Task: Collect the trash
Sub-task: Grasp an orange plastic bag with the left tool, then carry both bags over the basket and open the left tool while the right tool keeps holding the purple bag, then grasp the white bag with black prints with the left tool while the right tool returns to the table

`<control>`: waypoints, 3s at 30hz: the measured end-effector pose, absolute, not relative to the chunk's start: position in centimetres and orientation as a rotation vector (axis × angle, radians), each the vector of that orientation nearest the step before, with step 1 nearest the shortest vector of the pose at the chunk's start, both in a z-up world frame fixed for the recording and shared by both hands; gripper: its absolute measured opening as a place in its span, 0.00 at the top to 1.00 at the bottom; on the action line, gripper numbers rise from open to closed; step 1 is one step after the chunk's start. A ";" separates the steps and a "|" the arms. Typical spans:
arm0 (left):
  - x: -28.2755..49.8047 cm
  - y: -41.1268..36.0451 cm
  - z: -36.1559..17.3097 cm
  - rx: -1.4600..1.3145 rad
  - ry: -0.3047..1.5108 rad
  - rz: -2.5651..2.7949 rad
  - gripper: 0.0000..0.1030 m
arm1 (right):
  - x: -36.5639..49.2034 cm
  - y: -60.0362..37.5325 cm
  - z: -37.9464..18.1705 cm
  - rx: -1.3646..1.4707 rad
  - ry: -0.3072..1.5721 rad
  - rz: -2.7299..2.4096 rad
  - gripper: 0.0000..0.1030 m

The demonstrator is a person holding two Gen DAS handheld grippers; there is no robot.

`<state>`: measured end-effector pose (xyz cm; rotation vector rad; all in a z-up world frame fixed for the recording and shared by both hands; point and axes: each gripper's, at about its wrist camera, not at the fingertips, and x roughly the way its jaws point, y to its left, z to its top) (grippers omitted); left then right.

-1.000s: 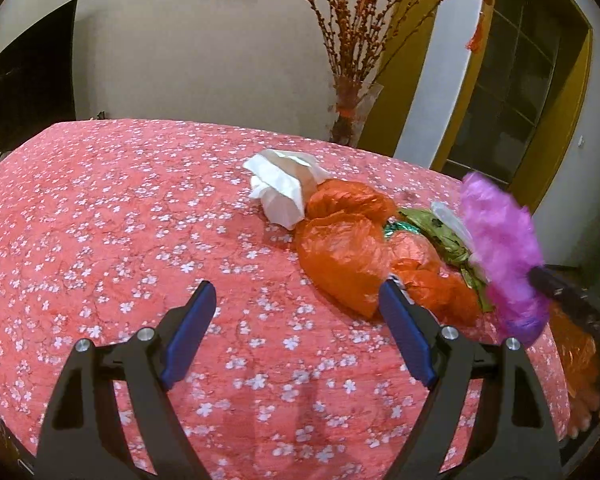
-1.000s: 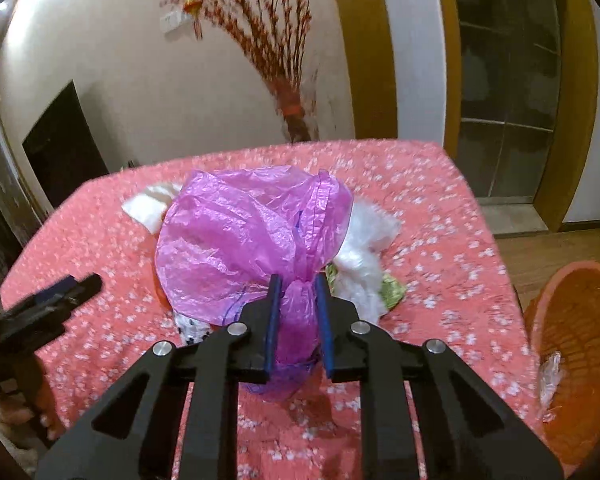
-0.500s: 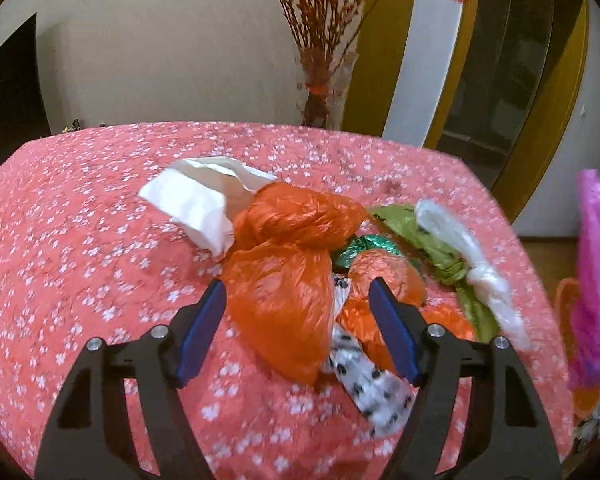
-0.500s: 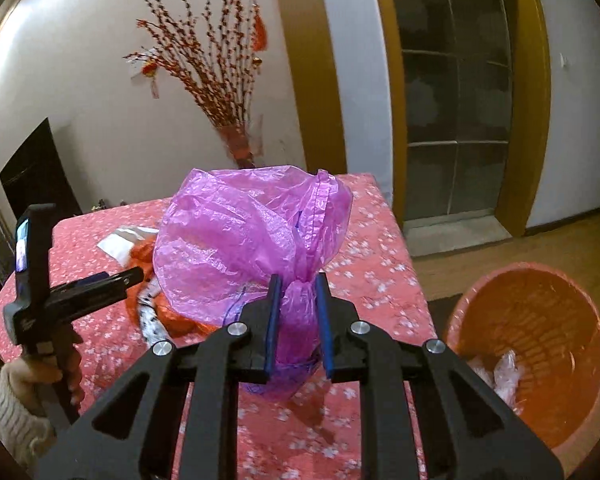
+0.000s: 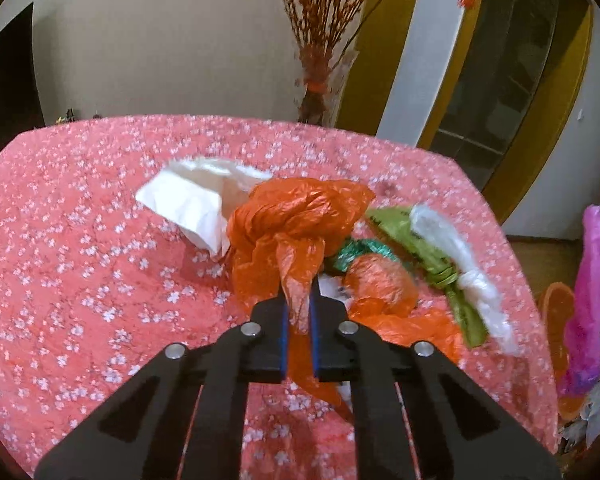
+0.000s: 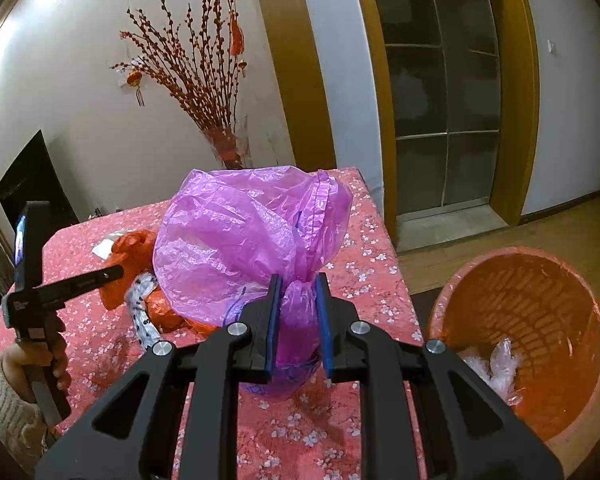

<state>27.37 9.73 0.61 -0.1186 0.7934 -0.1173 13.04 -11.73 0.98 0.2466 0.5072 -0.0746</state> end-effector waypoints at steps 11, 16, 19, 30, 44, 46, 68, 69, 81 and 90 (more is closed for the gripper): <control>23.3 6.4 6.1 -0.090 0.691 -0.205 0.91 | 10.0 -13.5 2.8 0.260 0.443 -0.113 0.84; 21.9 3.5 7.6 -0.089 0.676 -0.279 0.91 | 8.2 -15.3 3.3 0.273 0.418 -0.154 0.84; 21.2 1.2 8.0 -0.080 0.674 -0.327 0.91 | 7.2 -16.6 3.5 0.281 0.403 -0.191 0.84; 19.5 -8.7 7.8 -0.053 0.701 -0.524 0.91 | 3.7 -22.8 2.9 0.335 0.378 -0.360 0.84; 18.5 -19.2 4.7 -0.021 0.790 -0.687 0.91 | 2.0 -28.7 0.6 0.367 0.407 -0.535 0.83; 18.5 -20.2 4.1 -0.014 0.803 -0.700 0.91 | 2.0 -29.2 0.2 0.374 0.413 -0.547 0.84; 18.3 -26.2 -0.5 0.048 0.906 -0.779 0.87 | 2.8 -31.6 -2.2 0.452 0.466 -0.571 0.83; 18.3 -26.2 -0.8 0.054 0.912 -0.778 0.86 | 2.9 -31.5 -2.3 0.456 0.471 -0.565 0.82; 18.7 -23.0 -1.8 0.093 0.878 -0.662 0.36 | 2.7 -30.6 -2.7 0.403 0.486 -0.571 0.36; 18.9 -16.8 -1.6 0.097 0.827 -0.525 0.17 | 2.9 -29.1 -2.2 0.333 0.492 -0.563 0.24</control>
